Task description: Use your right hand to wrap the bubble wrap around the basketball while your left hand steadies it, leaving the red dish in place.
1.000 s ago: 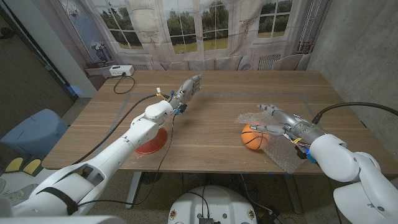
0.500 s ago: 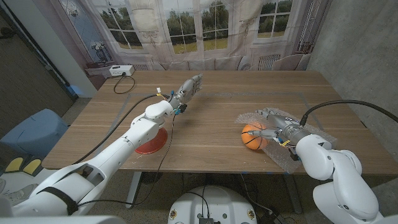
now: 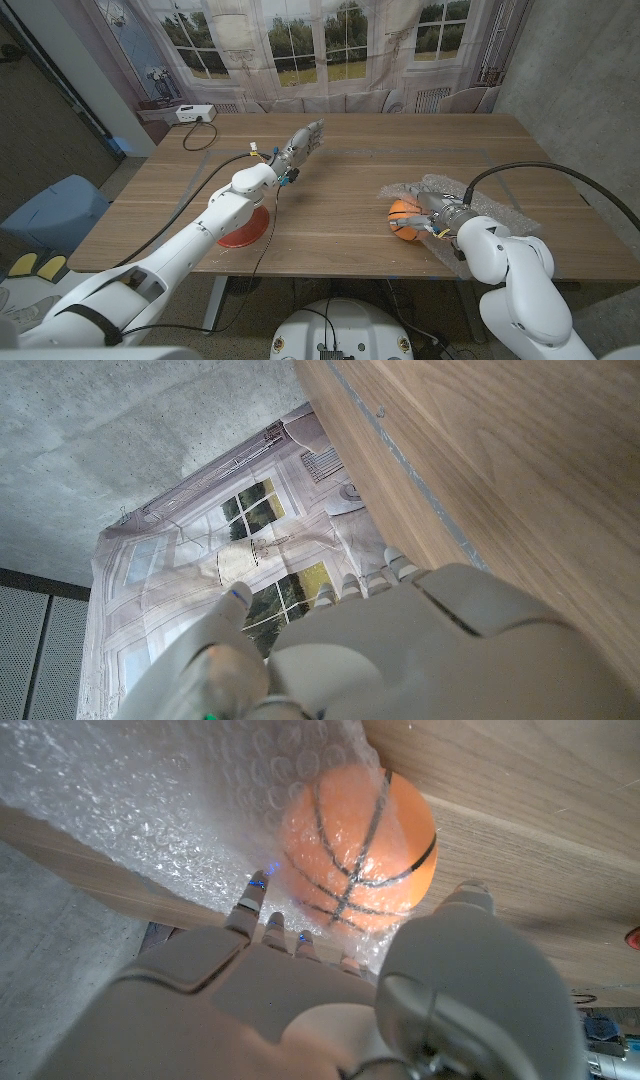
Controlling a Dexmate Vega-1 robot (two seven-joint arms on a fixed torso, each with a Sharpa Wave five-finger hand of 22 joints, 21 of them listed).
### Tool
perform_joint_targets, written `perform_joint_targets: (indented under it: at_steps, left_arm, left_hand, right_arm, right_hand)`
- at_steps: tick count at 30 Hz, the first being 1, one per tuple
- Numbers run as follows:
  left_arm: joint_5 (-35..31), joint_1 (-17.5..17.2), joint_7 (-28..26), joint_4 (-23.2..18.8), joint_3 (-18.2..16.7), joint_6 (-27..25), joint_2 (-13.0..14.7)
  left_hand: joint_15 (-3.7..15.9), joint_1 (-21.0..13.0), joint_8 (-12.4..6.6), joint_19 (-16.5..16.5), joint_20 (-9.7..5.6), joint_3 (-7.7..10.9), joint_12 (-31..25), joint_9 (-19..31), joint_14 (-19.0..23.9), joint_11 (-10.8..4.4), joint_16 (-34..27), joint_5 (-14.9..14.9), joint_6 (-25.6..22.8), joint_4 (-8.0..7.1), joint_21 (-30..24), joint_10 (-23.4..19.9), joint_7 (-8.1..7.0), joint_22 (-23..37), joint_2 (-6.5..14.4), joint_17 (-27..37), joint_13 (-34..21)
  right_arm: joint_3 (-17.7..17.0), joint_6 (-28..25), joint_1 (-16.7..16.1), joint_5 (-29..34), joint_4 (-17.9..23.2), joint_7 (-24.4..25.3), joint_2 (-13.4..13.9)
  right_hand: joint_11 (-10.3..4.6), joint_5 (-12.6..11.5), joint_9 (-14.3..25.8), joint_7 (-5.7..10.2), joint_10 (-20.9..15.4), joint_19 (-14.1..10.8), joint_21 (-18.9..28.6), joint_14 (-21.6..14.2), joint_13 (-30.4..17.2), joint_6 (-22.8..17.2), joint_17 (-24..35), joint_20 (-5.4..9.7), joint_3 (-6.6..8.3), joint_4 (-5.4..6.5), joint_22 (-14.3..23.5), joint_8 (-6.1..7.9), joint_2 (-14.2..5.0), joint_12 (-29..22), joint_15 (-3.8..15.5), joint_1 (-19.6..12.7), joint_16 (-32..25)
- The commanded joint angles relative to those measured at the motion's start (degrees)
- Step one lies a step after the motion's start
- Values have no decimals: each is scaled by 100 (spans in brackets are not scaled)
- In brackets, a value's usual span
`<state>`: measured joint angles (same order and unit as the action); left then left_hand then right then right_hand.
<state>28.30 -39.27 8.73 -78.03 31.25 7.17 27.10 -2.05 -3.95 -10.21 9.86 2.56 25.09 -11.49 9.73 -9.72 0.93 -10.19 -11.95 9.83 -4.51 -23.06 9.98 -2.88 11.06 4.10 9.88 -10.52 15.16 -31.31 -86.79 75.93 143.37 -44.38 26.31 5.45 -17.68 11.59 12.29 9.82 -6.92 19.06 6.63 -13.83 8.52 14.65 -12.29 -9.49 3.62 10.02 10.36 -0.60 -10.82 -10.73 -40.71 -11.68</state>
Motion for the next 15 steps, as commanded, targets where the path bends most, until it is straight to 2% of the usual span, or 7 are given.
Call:
perform_joint_targets:
  at_steps: [1,7,8,9,11,14,15]
  left_arm:
    - [26,-34,5,-54,-26,1,47]
    - [40,-19,29,-48,-29,-11,57]
    - [40,-17,35,-47,-27,-15,60]
    - [42,-11,44,-35,-25,-14,57]
    - [49,-6,51,-18,-26,-6,51]
    - [53,0,63,2,-28,13,48]
    - [53,1,65,3,-28,15,48]
  left_hand:
    - [-32,-37,-34,1094,71,-26,-34,30,-1654,-13,-32,-48,1449,-7,39,1543,-24,10,48,15,-33]
    - [-33,-38,-35,1086,77,-32,-34,30,-1651,-17,-33,-49,1444,-6,43,1541,-32,10,49,15,-33]
    - [-31,-38,-35,1088,78,-32,-34,30,-1651,-22,-33,-49,1443,-6,45,1542,-35,10,49,15,-33]
    - [-32,-38,-36,1086,79,-33,-34,30,-1651,-17,-32,-49,1442,-6,45,1542,-34,10,49,15,-33]
    - [-36,-38,-36,1084,79,-35,-33,30,-1649,-19,-33,-49,1441,-6,46,1543,-32,10,49,15,-33]
    - [-32,-37,-34,1085,84,-38,-33,30,-1655,-21,-30,-49,1443,-6,50,1544,-31,11,50,15,-33]
    - [-30,-37,-34,1086,84,-39,-32,30,-1657,-21,-30,-49,1443,-7,52,1546,-33,11,50,15,-33]
  right_arm:
    - [399,126,214,543,-336,-220,-220]
    - [561,187,225,777,-532,-62,-305]
    - [578,202,219,793,-559,-8,-314]
    - [601,215,213,832,-583,48,-320]
    - [627,244,187,882,-619,195,-324]
    - [690,238,246,1076,-708,66,-358]
    - [690,240,247,1097,-710,51,-370]
  right_hand:
    - [1,-68,24,31,553,-131,-5,-83,-10,80,-8,0,16,-58,28,12,-68,-46,11,-96,-41]
    - [-126,-138,34,32,332,-811,86,-432,12,-6,-133,9,71,-257,40,136,-126,-185,222,-467,-156]
    - [-177,-154,35,33,225,-1066,136,-603,18,-69,-161,18,101,-300,44,158,-183,-225,310,-563,-210]
    - [-285,-179,40,34,52,-1593,235,-871,30,-237,-210,18,154,-417,42,202,-252,-277,467,-784,-277]
    - [-399,-184,44,36,-212,-2164,354,-1195,39,-400,-215,43,212,-496,42,231,-361,-354,658,-942,-378]
    - [-592,-186,50,39,-437,-2852,485,-1550,54,-580,-186,80,300,-664,32,244,-452,-391,873,-1238,-492]
    - [-615,-185,50,40,-468,-2924,500,-1589,56,-588,-179,86,311,-681,31,242,-463,-398,913,-1268,-508]
